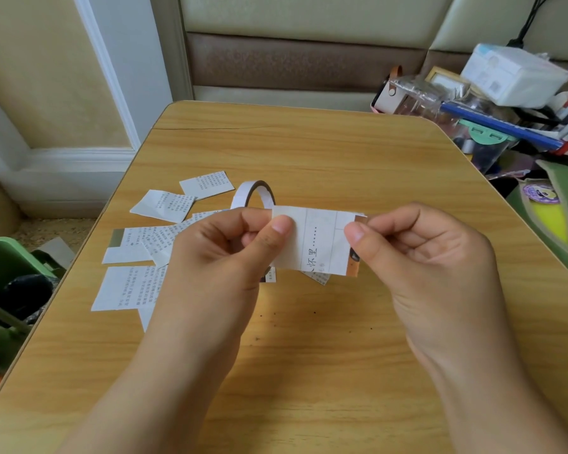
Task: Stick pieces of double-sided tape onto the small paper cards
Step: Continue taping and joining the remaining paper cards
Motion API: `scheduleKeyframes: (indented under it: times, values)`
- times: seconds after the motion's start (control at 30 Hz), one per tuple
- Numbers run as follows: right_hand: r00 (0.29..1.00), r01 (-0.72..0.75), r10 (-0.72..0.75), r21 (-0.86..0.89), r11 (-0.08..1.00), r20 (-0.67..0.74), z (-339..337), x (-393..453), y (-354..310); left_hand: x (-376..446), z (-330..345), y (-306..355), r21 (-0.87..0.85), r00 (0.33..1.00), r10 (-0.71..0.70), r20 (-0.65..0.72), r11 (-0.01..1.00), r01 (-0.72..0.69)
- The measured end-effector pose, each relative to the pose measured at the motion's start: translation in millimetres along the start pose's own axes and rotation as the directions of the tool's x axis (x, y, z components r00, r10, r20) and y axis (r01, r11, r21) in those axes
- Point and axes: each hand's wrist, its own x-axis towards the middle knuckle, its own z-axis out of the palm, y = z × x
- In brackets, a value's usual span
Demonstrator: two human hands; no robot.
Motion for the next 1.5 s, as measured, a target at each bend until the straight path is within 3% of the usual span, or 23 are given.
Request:
scheduleKeyframes:
  times: [0.27,0.53,1.0,1.5]
  values:
    - [1.000,-0.016,0.017,0.016,1.000,-0.013,0.0,0.3,-0.5,-1.4,-1.1,-0.1,0.005,1.000,-0.009,-0.003,1.000,0.009]
    - [0.978,-0.207,0.202,0.212,0.955,0.047,-5.8,5.5,3.0,-3.5,1.8,11.6,0.077,0.998,-0.039,0.055,0.996,0.035]
    - [0.982,-0.190,0.188,0.241,0.952,0.030,-8.0,7.1,1.2,-0.4,-2.7,6.6,0.103,0.985,-0.032,0.169,0.995,0.015]
    - [0.988,-0.155,0.156,0.201,0.967,0.009,-4.0,5.4,1.5,-0.8,-2.1,3.6,0.114,0.994,-0.057,0.096,0.992,0.046]
